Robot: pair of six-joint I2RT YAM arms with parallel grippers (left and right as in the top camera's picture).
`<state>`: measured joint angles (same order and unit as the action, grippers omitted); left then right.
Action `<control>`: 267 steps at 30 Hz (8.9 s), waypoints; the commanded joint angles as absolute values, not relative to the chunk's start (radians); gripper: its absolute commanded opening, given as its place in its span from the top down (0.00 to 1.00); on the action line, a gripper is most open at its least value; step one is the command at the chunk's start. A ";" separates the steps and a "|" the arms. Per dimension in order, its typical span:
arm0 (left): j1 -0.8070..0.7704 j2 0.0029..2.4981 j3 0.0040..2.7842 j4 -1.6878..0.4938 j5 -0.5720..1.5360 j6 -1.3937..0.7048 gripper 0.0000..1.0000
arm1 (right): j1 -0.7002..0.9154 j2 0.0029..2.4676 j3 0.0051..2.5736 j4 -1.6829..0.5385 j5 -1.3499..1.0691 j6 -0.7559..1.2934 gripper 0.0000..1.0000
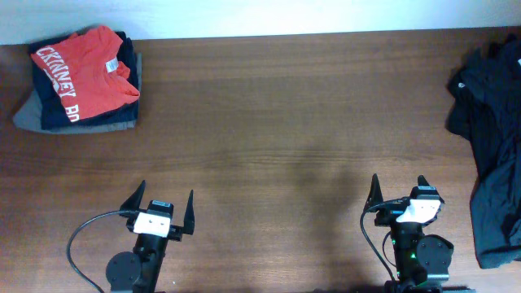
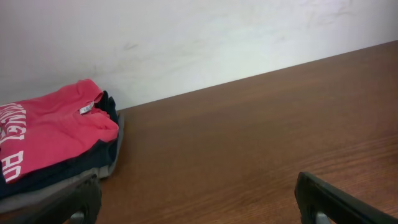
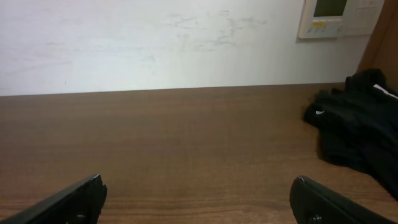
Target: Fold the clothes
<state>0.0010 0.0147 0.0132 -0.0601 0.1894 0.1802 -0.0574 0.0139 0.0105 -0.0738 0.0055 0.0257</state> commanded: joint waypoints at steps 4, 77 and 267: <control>0.006 0.005 0.009 -0.065 0.178 0.197 0.01 | -0.065 0.004 0.006 -0.081 0.011 0.026 0.02; 0.006 0.005 0.009 -0.065 0.178 0.197 0.01 | -0.220 1.273 1.096 -0.285 0.064 0.152 0.01; 0.006 0.005 0.009 -0.065 0.178 0.197 0.01 | -0.570 2.585 2.460 -0.771 -0.151 0.174 0.96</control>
<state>0.0010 0.0147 0.0132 -0.0608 0.1822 0.1802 -0.5632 2.6377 2.4184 -0.7528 -0.0628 0.1619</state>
